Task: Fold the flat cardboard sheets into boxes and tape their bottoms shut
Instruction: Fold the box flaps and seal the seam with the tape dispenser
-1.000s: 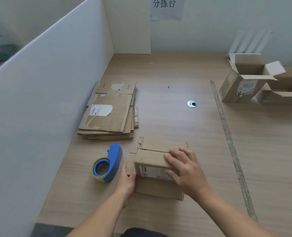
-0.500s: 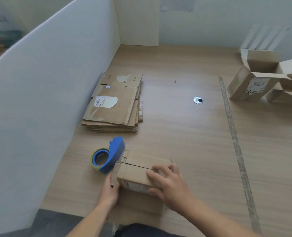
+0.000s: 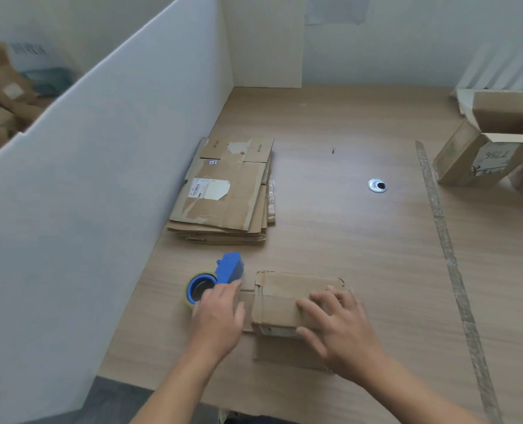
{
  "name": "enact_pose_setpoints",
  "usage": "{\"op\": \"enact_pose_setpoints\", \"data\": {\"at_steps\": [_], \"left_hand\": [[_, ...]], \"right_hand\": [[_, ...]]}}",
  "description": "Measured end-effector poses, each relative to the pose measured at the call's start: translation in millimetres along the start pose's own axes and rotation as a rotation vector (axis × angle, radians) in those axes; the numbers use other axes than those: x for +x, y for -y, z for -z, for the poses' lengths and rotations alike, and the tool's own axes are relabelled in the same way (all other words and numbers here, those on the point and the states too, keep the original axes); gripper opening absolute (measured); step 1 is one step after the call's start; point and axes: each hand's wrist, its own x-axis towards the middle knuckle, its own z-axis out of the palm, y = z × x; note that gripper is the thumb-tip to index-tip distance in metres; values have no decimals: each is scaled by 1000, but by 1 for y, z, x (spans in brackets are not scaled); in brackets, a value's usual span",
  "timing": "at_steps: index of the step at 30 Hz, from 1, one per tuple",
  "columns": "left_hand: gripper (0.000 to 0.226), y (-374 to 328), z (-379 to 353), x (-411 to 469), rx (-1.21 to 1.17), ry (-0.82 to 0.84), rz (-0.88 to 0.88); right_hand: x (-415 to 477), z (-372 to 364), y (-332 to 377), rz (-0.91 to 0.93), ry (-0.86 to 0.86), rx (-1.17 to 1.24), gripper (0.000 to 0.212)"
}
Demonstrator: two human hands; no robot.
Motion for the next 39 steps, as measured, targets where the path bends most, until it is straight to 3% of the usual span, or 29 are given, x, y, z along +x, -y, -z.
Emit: {"op": "enact_pose_setpoints", "data": {"at_steps": [3,9,12,17,21,27,33,39], "left_hand": [[55,19,10,24,52,-99,49],[69,27,0,49,114,194,243],[72,27,-10,47,192,235,222],[77,29,-11,54,141,248,225],[75,14,18,61,20,215,212],[73,-16,74,36,-128,100,-141],[71,-18,60,16,199,5,-607],[63,-5,41,6,276,-11,-719]], "right_hand": [[8,-4,3,4,28,-53,55],[3,-21,4,79,39,-105,54],[-5,-29,-1,107,-25,-51,52],[-2,-32,-3,42,-92,104,44],[-1,-33,-4,-32,-124,282,26],[0,-37,-4,-41,-162,340,17],[2,-37,-3,-64,-156,391,17],[6,-18,-8,-320,-45,773,33]]}}
